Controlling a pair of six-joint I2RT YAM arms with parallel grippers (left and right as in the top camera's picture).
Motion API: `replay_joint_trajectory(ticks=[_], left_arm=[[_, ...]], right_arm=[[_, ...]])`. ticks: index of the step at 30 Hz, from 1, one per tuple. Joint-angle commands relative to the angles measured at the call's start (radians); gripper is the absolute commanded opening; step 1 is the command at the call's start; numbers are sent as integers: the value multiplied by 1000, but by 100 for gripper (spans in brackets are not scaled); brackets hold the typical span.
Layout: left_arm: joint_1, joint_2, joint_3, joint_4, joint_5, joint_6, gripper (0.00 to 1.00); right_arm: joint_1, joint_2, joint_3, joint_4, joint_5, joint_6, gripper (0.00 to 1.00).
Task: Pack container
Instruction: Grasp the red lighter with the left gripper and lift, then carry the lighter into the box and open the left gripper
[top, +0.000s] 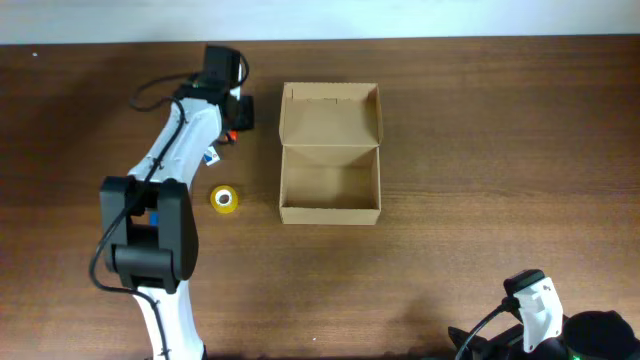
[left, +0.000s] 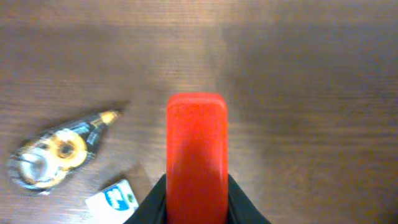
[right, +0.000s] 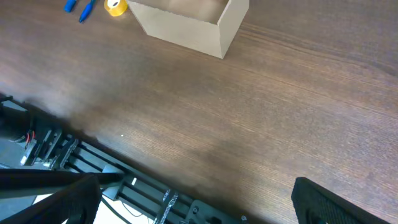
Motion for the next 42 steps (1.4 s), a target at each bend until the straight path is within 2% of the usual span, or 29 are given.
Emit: replay_joint_trajectory(ticks=[1,8,14,16,27,32,35,42], left_arm=[[-1,-42,96,-66,-19,9,2],[-68,-206,107,-133,17,4,2],[-162,-283,107,-256,89,0,2],[-204,-282,101,-282,97,-52,2],[-388,-282,-69,-257,0,-251,2],[-447,-282,-185,-168,0,-261,2],[-470,-282,-232,-132,-41,-319,2],[-479,-282,-282,-63,-112,-316,2]], right_arm=[[5,-4,-5,0,-5,-7,99],[5,-4,-5,0,-5,-7,99],[5,-4,-5,0,-5,-7,99],[5,-4,-5,0,-5,-7,99],[5,-4,-5,0,-5,-7,99],[5,-4,-5,0,-5,-7,99],[5,-4,-5,0,-5,-7,99],[5,-4,-5,0,-5,-7,99]])
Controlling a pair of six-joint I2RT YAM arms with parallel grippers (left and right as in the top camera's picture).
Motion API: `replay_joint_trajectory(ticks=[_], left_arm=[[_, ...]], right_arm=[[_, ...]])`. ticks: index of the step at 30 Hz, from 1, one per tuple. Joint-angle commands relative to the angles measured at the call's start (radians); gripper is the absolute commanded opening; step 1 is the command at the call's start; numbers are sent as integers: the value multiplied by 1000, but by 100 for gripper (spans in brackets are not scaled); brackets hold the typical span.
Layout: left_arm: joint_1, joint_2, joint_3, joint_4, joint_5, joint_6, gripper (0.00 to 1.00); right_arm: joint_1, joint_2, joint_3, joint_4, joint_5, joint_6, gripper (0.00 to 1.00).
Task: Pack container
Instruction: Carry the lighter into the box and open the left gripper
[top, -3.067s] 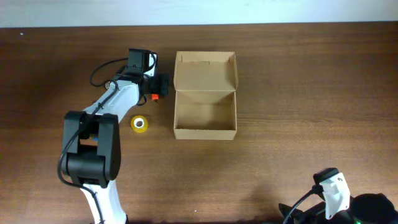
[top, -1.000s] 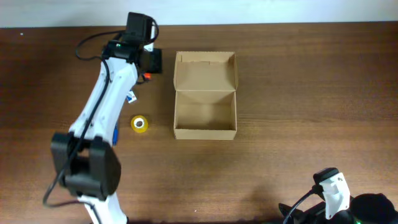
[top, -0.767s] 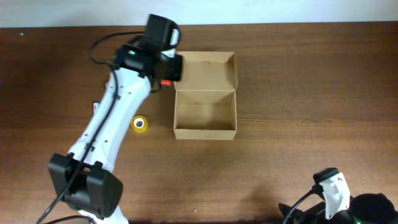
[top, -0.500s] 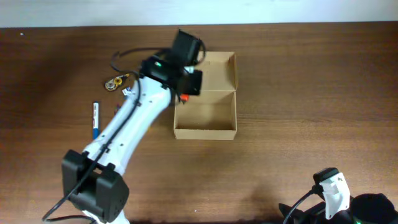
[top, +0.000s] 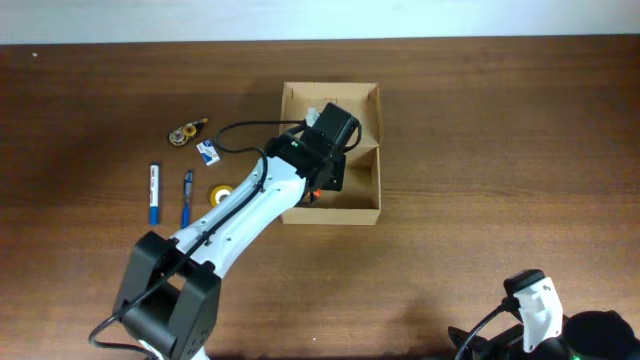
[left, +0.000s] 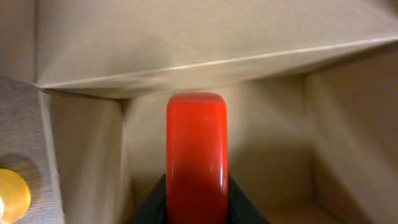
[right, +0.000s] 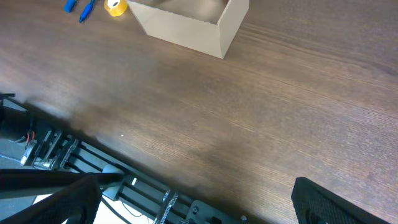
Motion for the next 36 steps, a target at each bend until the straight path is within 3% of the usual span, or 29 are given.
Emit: replay_joint_trajectory(ticks=[1,6,11,22,28,36], left_arm=[[-4,-5,-11,18,-55,-7,2],[-4,-5,-11,61,-44,215,2],[-3,-5,-11,83,109,611,2],[13,-5,-11,-5,194,1137,2],[46,-3,-16,-14,322,1270,2],[87,34,-48,-2,388,1291,2]], right_arm=[[5,-4,-5,0,-5,-7,99],[5,-4,-5,0,-5,-7,99],[5,-4,-5,0,-5,-7,99],[5,-4,-5,0,-5,-7,99],[5,-4,-5,0,-5,-7,99],[5,-4,-5,0,-5,-7,99]])
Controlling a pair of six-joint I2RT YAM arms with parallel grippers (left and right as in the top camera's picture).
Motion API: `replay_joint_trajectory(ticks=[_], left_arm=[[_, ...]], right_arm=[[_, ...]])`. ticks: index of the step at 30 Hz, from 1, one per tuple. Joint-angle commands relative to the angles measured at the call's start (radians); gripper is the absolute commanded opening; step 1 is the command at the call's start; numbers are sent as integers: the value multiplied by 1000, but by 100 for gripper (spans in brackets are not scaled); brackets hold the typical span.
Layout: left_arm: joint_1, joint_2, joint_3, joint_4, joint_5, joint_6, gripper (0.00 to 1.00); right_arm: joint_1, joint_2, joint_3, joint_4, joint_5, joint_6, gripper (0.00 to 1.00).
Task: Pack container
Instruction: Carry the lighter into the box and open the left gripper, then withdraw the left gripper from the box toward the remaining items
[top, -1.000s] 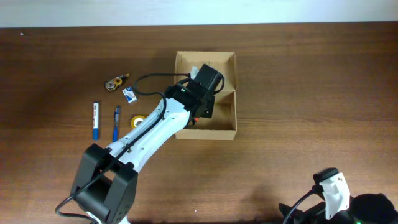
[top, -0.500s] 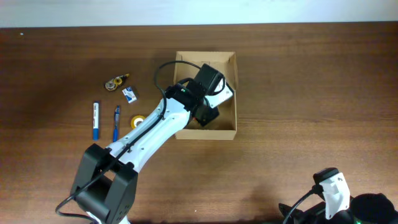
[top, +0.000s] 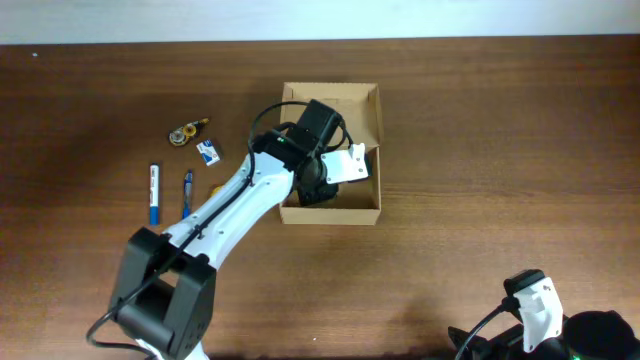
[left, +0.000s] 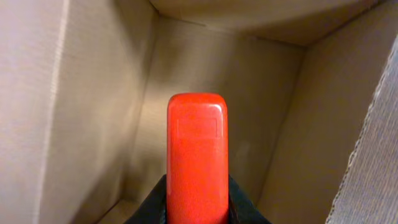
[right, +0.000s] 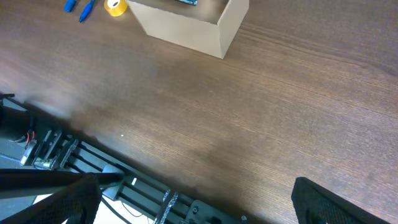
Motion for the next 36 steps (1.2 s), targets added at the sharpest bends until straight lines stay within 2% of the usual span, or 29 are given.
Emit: replay_joint_trajectory(ticks=[1,7,17,20,21,23,27,36], left_arm=[[19,39,-16,10,84,53,2],[26,85,-16,24,140,91,2],[26,137,-17,16,139,92,2],[26,137,-17,15,132,92,10],[26,137,-17,13,132,92,18],[26,137,-17,12,133,92,44],[26,137,-17,12,133,92,47],[26,127,-9,1,133,90,47]], right_arm=[[5,-4,-5,0,-5,-7,99],[5,-4,-5,0,-5,-7,99],[5,-4,-5,0,-5,-7,99],[5,-4,-5,0,-5,-7,99],[5,-4,-5,0,-5,-7,99],[5,-4,-5,0,-5,-7,99],[5,-4,-5,0,-5,-7,99],[5,-4,-5,0,-5,-7,99]])
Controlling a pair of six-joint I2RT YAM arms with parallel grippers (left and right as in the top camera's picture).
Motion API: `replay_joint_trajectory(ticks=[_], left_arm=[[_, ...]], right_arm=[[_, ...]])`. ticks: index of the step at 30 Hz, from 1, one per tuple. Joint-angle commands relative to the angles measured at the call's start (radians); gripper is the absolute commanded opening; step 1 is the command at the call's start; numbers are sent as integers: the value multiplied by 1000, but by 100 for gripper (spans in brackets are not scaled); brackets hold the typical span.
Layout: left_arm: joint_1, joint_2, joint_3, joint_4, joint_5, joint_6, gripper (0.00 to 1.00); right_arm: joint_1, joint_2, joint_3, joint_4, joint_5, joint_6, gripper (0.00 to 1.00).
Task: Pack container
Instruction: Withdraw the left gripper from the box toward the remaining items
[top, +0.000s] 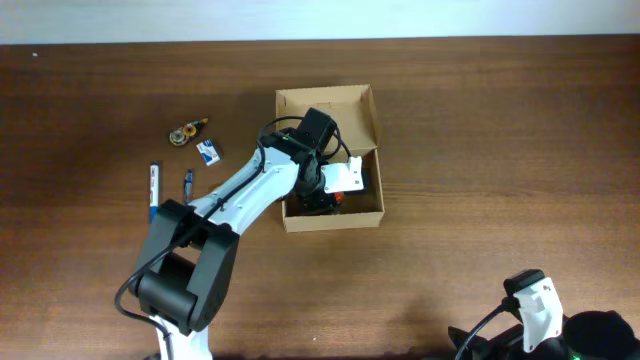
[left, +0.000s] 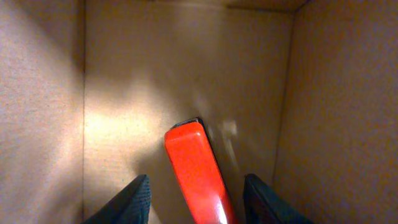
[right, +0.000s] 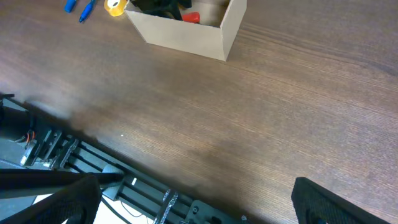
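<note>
The cardboard box (top: 325, 100) stands open at the table's middle, its lid flap toward the far side. My left gripper (left: 198, 190) is down inside it, open, its dark fingers (left: 134, 199) on either side of a red oblong item (left: 191, 158). That item lies tilted on the box floor, free of both pads. In the overhead view its red end (top: 341, 197) shows beside the wrist. My right gripper (right: 196, 205) is low at the near right table edge, open and holding nothing.
Left of the box lie a correction tape dispenser (top: 185, 131), a small white-and-blue item (top: 208, 151), a blue marker (top: 153, 185) and a blue pen (top: 187, 182). A yellow tape roll (right: 114, 6) sits beside the box, under my left arm in the overhead view.
My left gripper has opened and the red item now lies loose on the box floor between the fingers. The wrist sits lower in the box, and the box has turned slightly.
My left gripper held the red item above the table near the correction tape, far left of the box. Then it held it over the box's opening, then deep inside near a corner. Now the item rests on the floor, let go.
</note>
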Motion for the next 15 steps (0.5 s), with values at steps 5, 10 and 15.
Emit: replay_joint_trajectory(ticks=[5,10,15], left_arm=[[3,-58,66,-18,26,-62,47],[3,-143,134,-25,-30,-158,48],[31,-251,140,-33,-110,-296,48]], right_arm=[[5,-4,-5,0,-5,-7,99],[5,-4,-5,0,-5,-7,99],[5,-4,-5,0,-5,-7,99]])
